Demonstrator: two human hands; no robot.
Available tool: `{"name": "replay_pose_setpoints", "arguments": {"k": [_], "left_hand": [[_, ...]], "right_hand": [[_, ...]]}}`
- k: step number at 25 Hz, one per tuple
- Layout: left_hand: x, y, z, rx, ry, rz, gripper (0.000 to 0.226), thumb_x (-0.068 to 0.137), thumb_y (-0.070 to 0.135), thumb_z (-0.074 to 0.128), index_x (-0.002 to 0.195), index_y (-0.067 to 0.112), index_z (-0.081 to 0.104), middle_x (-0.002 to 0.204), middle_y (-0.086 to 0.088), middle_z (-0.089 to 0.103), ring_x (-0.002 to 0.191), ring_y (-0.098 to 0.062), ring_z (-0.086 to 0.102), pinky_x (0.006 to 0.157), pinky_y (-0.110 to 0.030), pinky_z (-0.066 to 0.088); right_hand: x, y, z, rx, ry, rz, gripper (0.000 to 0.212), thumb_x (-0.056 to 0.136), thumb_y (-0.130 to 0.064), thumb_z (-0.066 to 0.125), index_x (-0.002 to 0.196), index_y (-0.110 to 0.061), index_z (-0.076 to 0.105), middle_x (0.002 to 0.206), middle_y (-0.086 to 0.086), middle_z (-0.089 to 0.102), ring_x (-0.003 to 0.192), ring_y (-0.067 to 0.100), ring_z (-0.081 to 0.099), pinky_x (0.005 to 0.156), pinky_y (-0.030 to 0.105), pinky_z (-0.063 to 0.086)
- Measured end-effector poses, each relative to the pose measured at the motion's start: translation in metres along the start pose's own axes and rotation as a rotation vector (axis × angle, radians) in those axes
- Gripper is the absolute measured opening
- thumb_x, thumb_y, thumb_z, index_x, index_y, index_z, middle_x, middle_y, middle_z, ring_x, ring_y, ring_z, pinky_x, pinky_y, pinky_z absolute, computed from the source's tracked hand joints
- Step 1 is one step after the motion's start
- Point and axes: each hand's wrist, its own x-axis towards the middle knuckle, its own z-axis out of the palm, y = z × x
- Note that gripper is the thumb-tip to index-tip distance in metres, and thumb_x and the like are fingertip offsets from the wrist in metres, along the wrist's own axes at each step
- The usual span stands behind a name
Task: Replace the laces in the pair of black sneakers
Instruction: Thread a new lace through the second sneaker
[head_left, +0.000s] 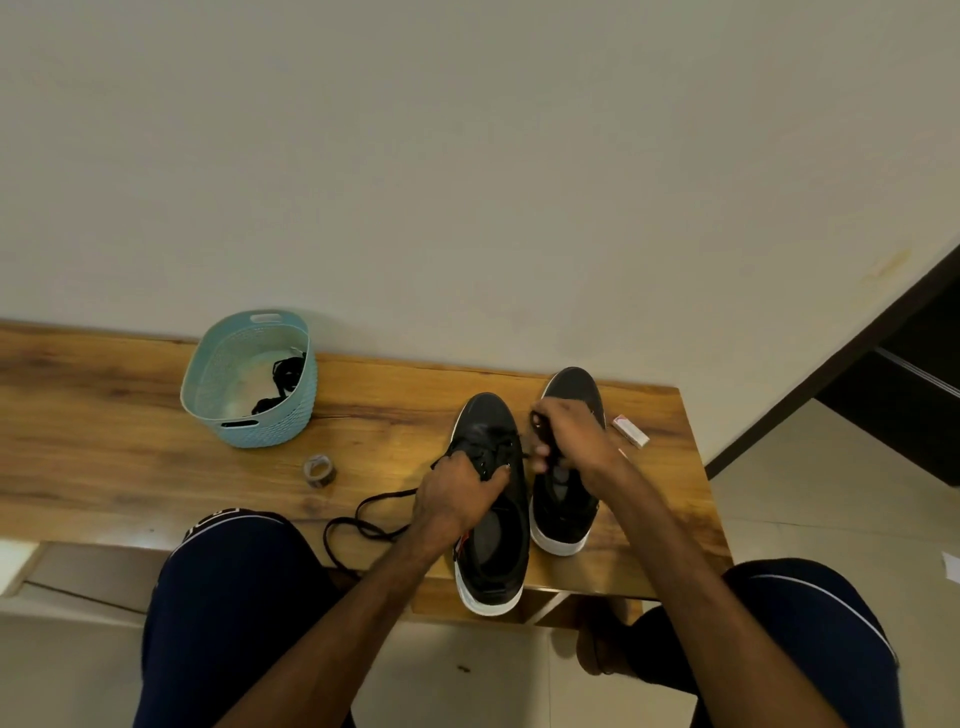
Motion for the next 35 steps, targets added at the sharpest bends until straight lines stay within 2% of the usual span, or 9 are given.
{"name": "replay_pose_setpoints", "arguments": {"k": [2, 6, 7, 11, 14, 17, 26, 32, 35], "left_hand": [[0.002, -0.001, 0.001, -0.002, -0.001, -0.011, 0.055, 0.079, 0.072, 0.047, 0.078, 0.019, 0.061, 0.068, 0.002, 0.062, 0.061, -0.014, 0.061, 0.049, -0.023, 0.039], [0.004, -0.003, 0.003, -0.037, -0.001, -0.018, 0.063, 0.073, 0.076, 0.043, 0.080, 0.016, 0.062, 0.070, -0.001, 0.063, 0.062, -0.016, 0.061, 0.050, -0.023, 0.041], [0.004, -0.003, 0.004, -0.037, -0.003, -0.011, 0.061, 0.075, 0.074, 0.045, 0.079, 0.016, 0.061, 0.070, -0.001, 0.063, 0.062, -0.016, 0.061, 0.049, -0.023, 0.041], [0.003, -0.004, 0.000, -0.045, -0.005, 0.003, 0.049, 0.084, 0.067, 0.052, 0.075, 0.019, 0.057, 0.066, 0.001, 0.059, 0.058, -0.013, 0.058, 0.045, -0.023, 0.033], [0.004, -0.004, -0.002, -0.059, -0.038, 0.008, 0.052, 0.082, 0.071, 0.050, 0.073, 0.020, 0.055, 0.064, 0.002, 0.058, 0.056, -0.014, 0.056, 0.046, -0.023, 0.032], [0.005, -0.004, -0.002, -0.071, -0.032, -0.009, 0.058, 0.078, 0.076, 0.048, 0.068, 0.020, 0.052, 0.063, 0.001, 0.057, 0.054, -0.015, 0.054, 0.045, -0.024, 0.031], [0.001, 0.004, -0.006, -0.059, -0.042, -0.042, 0.048, 0.085, 0.062, 0.055, 0.084, 0.014, 0.057, 0.076, -0.004, 0.063, 0.066, -0.018, 0.059, 0.049, -0.025, 0.035], [-0.005, 0.008, -0.036, -0.179, -0.296, -0.046, 0.020, 0.099, 0.038, 0.054, 0.090, 0.020, 0.050, 0.090, -0.002, 0.061, 0.077, -0.017, 0.064, 0.052, -0.032, 0.055], [-0.006, 0.008, -0.044, -0.199, -0.431, -0.080, 0.036, 0.087, 0.035, 0.072, 0.108, 0.021, 0.046, 0.106, -0.002, 0.055, 0.090, -0.017, 0.063, 0.054, -0.025, 0.052]], "right_hand": [[-0.007, -0.021, -0.015, 0.035, 0.063, -0.033, 0.028, 0.100, -0.023, 0.045, 0.074, -0.016, 0.052, 0.052, -0.003, 0.042, 0.044, 0.014, 0.036, 0.037, 0.018, 0.029], [-0.047, -0.073, -0.066, 0.735, -0.002, -0.354, 0.027, 0.097, -0.023, 0.044, 0.070, -0.018, 0.047, 0.043, -0.007, 0.026, 0.034, 0.007, 0.018, 0.035, 0.019, 0.013], [-0.049, -0.066, -0.070, 0.734, 0.013, -0.370, 0.028, 0.097, -0.024, 0.045, 0.070, -0.018, 0.049, 0.043, -0.006, 0.030, 0.036, 0.008, 0.021, 0.037, 0.020, 0.015], [-0.007, 0.007, -0.034, -0.555, 0.121, -0.221, 0.022, 0.097, -0.039, 0.059, 0.092, -0.019, 0.066, 0.081, -0.004, 0.068, 0.073, 0.014, 0.062, 0.065, 0.029, 0.050], [0.027, 0.042, 0.005, -0.976, 0.016, -0.224, 0.028, 0.095, -0.036, 0.061, 0.117, -0.020, 0.063, 0.116, -0.002, 0.063, 0.103, 0.018, 0.062, 0.089, 0.042, 0.053], [0.036, 0.053, 0.024, -1.220, 0.081, -0.206, 0.027, 0.099, -0.032, 0.056, 0.119, -0.015, 0.060, 0.118, 0.006, 0.061, 0.103, 0.027, 0.064, 0.085, 0.043, 0.054], [0.009, 0.019, -0.034, -1.193, -0.009, 0.030, 0.013, 0.090, -0.034, 0.070, 0.095, -0.023, 0.074, 0.094, -0.002, 0.071, 0.088, 0.015, 0.067, 0.081, 0.036, 0.058], [0.010, 0.015, -0.035, -0.837, 0.100, -0.112, 0.029, 0.098, -0.014, 0.059, 0.126, -0.016, 0.067, 0.127, 0.006, 0.066, 0.116, 0.024, 0.060, 0.098, 0.037, 0.050], [0.010, 0.013, -0.040, -0.889, 0.144, -0.139, 0.036, 0.100, -0.007, 0.051, 0.136, -0.013, 0.053, 0.124, 0.013, 0.065, 0.112, 0.029, 0.061, 0.081, 0.036, 0.050]]}}
